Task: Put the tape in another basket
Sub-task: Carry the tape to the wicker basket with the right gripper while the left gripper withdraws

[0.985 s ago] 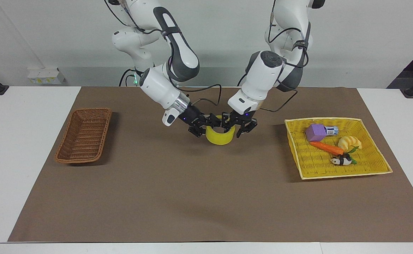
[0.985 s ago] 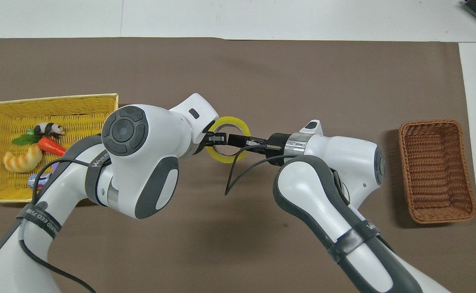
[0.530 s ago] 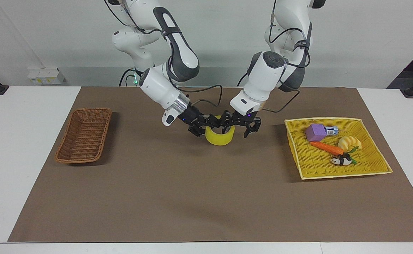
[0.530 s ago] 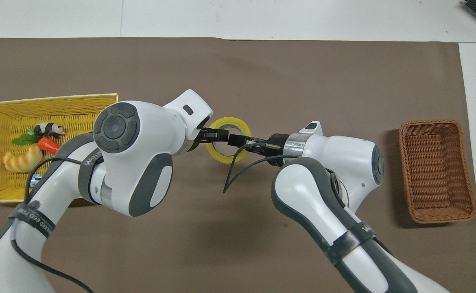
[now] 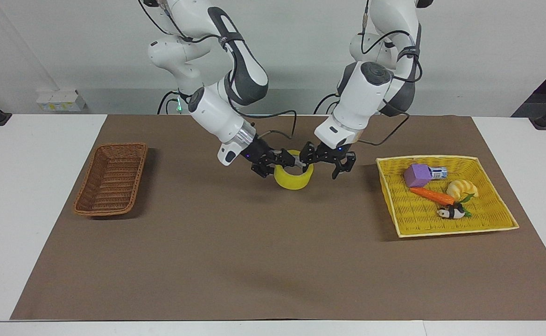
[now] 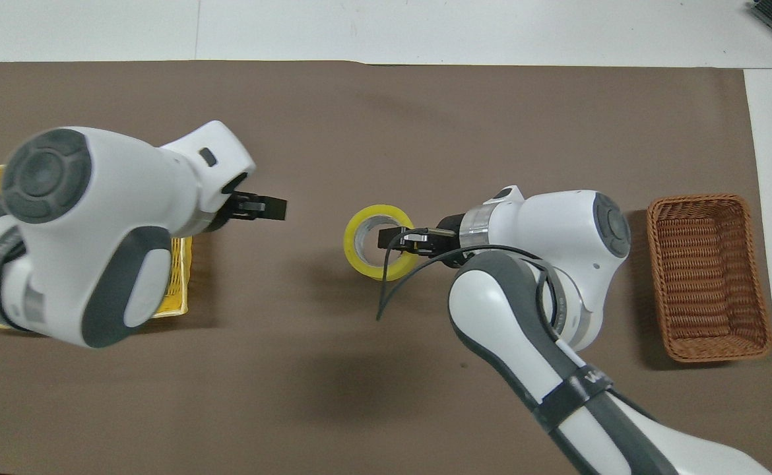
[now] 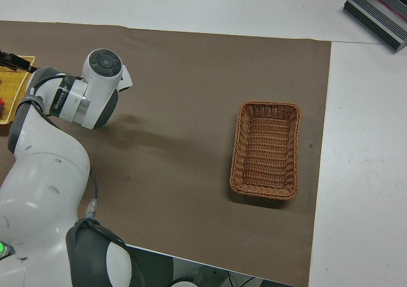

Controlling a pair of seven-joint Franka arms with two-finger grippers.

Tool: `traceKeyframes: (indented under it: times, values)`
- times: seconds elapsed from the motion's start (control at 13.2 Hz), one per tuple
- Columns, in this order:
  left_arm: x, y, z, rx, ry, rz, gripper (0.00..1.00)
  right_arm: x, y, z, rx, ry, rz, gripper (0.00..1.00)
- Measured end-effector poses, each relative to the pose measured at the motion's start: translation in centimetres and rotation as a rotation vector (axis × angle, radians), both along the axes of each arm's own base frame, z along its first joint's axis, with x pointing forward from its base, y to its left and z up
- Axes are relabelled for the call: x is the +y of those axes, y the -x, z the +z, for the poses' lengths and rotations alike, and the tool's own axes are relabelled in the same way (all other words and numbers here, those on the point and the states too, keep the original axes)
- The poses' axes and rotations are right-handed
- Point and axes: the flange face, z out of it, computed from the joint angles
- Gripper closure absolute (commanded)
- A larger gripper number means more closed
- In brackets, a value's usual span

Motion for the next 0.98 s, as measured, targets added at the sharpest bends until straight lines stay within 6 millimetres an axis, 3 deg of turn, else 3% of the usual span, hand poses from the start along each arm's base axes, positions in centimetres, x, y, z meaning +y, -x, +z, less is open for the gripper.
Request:
traceKeyframes:
  times: [0.15, 0.3, 0.53, 0.76, 0.98]
  values:
    - [5.0, -0.7, 2.8, -0.017, -0.043, 0.0, 0.0, -4.3, -1.5, 1.1, 0.061, 0.037, 0.029, 1.0]
    - [7.7, -1.1, 5.7, -0.02, -0.058, -0.02, 0.0, -7.9, -2.8, 3.2, 0.083, 0.064, 0.027, 1.0]
    - [10.7, -1.1, 10.0, -0.012, -0.071, -0.022, 0.0, -11.0, -3.8, 5.1, 0.083, 0.172, -0.011, 1.0]
    - [13.7, -0.3, 14.3, 0.014, -0.081, -0.019, 0.0, -13.2, -4.1, 5.1, 0.077, 0.327, -0.032, 1.0]
    - [14.7, 0.2, 15.8, 0.028, -0.088, -0.038, 0.0, -17.5, -4.4, 5.4, 0.079, 0.464, -0.027, 1.0]
